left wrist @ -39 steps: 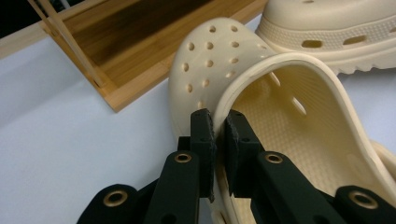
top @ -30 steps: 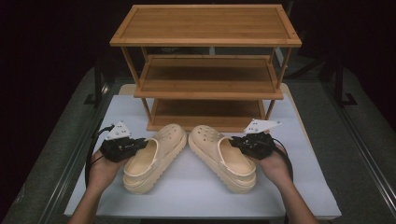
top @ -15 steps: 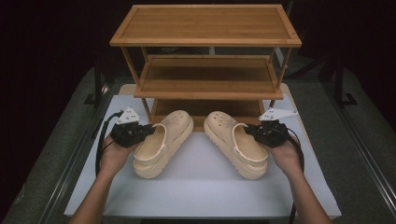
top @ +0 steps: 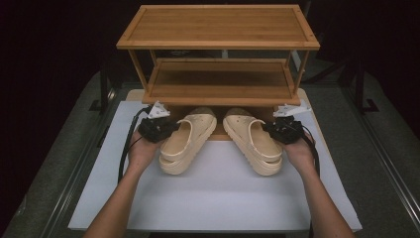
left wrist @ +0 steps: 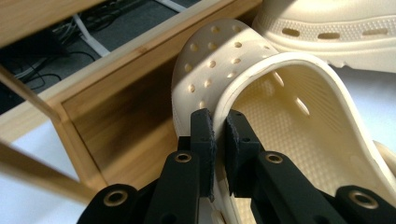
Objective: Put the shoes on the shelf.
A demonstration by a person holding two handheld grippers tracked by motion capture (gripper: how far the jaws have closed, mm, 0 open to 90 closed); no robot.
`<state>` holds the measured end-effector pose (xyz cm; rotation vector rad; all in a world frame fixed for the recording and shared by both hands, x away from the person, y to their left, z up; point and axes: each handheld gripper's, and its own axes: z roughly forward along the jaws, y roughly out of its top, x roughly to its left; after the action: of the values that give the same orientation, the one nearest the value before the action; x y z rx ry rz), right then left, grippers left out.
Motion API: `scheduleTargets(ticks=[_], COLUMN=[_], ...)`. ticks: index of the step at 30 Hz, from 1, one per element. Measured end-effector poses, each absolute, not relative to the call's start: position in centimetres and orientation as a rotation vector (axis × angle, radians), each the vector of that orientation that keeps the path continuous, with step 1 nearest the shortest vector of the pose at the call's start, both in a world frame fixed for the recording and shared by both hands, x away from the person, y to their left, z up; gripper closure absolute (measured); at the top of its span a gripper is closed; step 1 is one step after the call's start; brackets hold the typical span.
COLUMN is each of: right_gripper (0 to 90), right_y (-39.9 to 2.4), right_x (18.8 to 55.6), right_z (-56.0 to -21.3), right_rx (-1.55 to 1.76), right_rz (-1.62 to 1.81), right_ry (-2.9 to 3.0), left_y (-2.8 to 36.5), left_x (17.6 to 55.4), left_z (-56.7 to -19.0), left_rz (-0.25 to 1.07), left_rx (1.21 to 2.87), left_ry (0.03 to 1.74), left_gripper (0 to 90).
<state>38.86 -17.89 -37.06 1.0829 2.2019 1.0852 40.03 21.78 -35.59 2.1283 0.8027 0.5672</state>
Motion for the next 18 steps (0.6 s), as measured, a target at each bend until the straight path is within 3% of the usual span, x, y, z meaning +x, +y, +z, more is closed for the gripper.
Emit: scheduleTargets(ticks=[12,18], right_gripper=[83.5,83.5], right_y=[-16.6,-16.4], right_x=[41.3,42.2], right_z=[-37.3,-37.5], right_rx=[1.096,1.116], right_rz=[1.060,1.056], right_ry=[2.160,2.134], left_y=[18.8,18.2], left_x=[42.4,43.2], left_z=[-36.9,-37.5], left_rz=[0.680,0.702], left_rx=[2.180,2.129], left_ry=[0.822,0.855], left_gripper=[83.1,83.0])
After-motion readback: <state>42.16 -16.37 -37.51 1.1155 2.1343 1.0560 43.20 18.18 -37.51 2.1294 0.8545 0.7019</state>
